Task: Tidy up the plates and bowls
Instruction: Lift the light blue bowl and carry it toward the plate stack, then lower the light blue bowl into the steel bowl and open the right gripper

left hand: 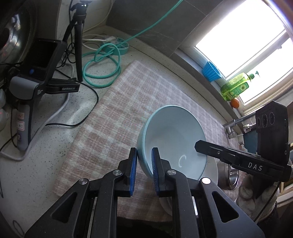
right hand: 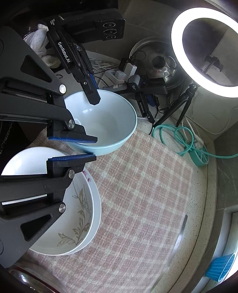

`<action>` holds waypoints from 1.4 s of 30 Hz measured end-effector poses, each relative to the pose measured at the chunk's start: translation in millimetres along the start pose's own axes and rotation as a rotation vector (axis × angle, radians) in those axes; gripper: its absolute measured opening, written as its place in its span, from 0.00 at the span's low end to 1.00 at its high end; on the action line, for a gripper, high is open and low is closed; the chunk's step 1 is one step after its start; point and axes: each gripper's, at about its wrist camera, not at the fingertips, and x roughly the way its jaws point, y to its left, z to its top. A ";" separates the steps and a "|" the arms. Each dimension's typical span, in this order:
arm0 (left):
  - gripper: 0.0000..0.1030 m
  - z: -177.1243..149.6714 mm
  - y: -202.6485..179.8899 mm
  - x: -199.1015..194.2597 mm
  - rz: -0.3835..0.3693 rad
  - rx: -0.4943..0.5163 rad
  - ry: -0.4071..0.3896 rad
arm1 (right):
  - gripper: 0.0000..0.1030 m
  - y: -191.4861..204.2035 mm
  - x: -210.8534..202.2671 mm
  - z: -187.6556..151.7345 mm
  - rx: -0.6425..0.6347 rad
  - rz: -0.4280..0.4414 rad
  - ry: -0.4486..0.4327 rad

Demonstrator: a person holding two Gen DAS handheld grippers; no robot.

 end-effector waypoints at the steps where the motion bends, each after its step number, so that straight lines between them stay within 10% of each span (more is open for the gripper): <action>1: 0.14 0.6 -6.1 -0.7 -0.008 0.013 0.000 | 0.12 -3.1 -7.5 -2.4 0.007 -0.002 -0.009; 25: 0.14 -3.4 -182.1 46.6 -0.230 0.364 0.109 | 0.12 -126.0 -161.3 -87.2 0.306 -0.124 -0.248; 42: 0.14 -38.1 -277.3 123.1 -0.274 0.507 0.294 | 0.13 -216.9 -197.2 -153.7 0.517 -0.228 -0.278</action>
